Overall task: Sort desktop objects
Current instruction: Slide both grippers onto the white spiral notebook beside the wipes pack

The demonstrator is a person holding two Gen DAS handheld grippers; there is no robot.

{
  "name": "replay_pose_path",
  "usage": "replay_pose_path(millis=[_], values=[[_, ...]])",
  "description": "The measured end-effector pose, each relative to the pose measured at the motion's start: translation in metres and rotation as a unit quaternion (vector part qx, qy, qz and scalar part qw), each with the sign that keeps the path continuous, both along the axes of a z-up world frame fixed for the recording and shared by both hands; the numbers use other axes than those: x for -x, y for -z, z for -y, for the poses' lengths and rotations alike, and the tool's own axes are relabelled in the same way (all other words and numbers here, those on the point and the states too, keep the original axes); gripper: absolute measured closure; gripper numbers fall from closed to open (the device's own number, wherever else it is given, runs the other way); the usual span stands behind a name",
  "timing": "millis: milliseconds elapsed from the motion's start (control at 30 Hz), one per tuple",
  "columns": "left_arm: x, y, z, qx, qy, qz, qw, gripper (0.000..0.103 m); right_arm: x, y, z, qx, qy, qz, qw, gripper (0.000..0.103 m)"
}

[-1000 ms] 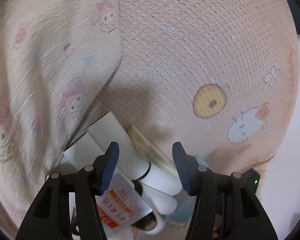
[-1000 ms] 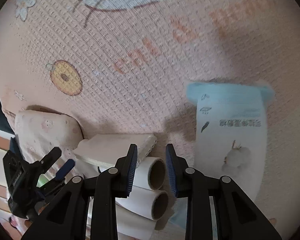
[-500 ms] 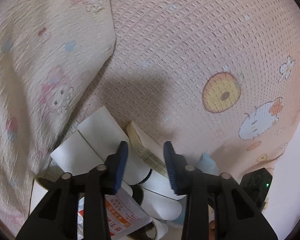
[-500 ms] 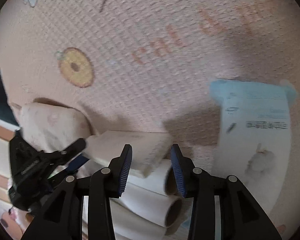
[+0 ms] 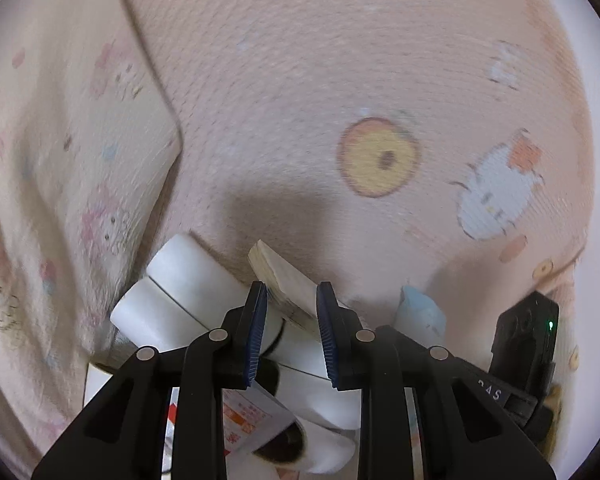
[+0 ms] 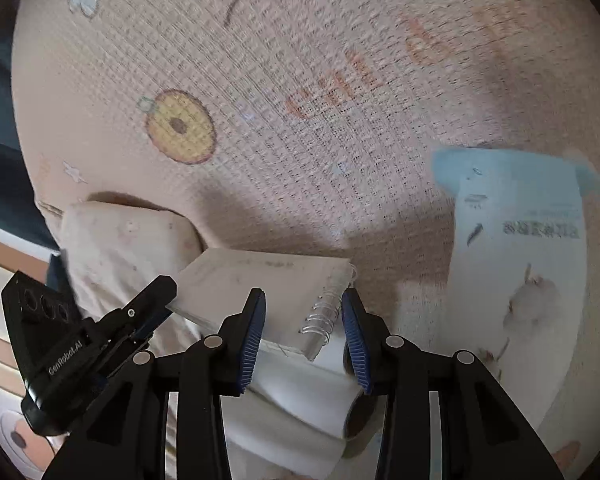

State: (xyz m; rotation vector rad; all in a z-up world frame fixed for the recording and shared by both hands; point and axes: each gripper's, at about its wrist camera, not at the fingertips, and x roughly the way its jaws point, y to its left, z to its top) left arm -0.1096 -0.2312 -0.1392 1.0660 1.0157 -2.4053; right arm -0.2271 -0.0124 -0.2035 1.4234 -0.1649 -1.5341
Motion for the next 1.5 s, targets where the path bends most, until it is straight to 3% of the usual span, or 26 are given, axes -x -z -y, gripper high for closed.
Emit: replay_pose_path(millis=[200, 300, 400, 533, 633, 833, 933, 1033, 1200, 1233, 1367, 1500], values=[[-0.017, -0.019, -0.018, 0.0, 0.017, -0.04, 0.9991, 0.075, -0.003, -0.025, -0.033, 0.032, 0.019, -0.014, 0.999, 0.066], [-0.028, -0.023, -0.029, -0.024, 0.024, -0.066, 0.9972, 0.075, -0.007, -0.04, -0.051, 0.048, 0.028, -0.023, 0.998, 0.066], [-0.03, -0.023, -0.046, -0.05, 0.049, -0.075, 0.9947, 0.075, -0.015, -0.054, -0.076, 0.046, 0.044, -0.058, 0.996, 0.066], [-0.031, -0.026, -0.073, -0.03, 0.091, -0.081, 0.992, 0.075, -0.018, -0.064, -0.113, 0.041, 0.063, -0.086, 0.993, 0.066], [-0.027, -0.022, -0.091, -0.037, 0.119, -0.086, 0.9884, 0.075, -0.024, -0.068, -0.129, 0.014, 0.073, -0.122, 0.99, 0.066], [-0.009, 0.013, -0.112, -0.042, 0.149, -0.045, 0.987, 0.075, -0.024, -0.041, -0.148, -0.036, 0.084, -0.144, 0.985, 0.066], [-0.004, 0.039, -0.112, -0.077, 0.154, -0.014, 0.985, 0.081, -0.024, -0.017, -0.146, -0.08, 0.079, -0.142, 0.983, 0.066], [-0.003, 0.055, -0.117, -0.132, 0.189, -0.009, 0.9731, 0.082, -0.028, -0.002, -0.145, -0.084, 0.062, -0.131, 0.986, 0.066], [-0.007, 0.046, -0.131, -0.044, 0.195, 0.008, 0.9798, 0.081, -0.036, -0.002, -0.139, -0.098, 0.037, -0.181, 0.978, 0.066], [-0.008, 0.044, -0.132, -0.04, 0.199, 0.005, 0.9791, 0.081, -0.037, -0.002, -0.138, -0.101, 0.033, -0.185, 0.977, 0.066], [-0.004, 0.044, -0.132, -0.046, 0.217, 0.014, 0.975, 0.059, -0.036, 0.003, -0.14, -0.11, 0.033, -0.196, 0.974, 0.066], [0.003, 0.043, -0.137, -0.018, 0.224, 0.022, 0.9742, 0.056, -0.037, 0.005, -0.14, -0.109, 0.029, -0.201, 0.973, 0.066]])
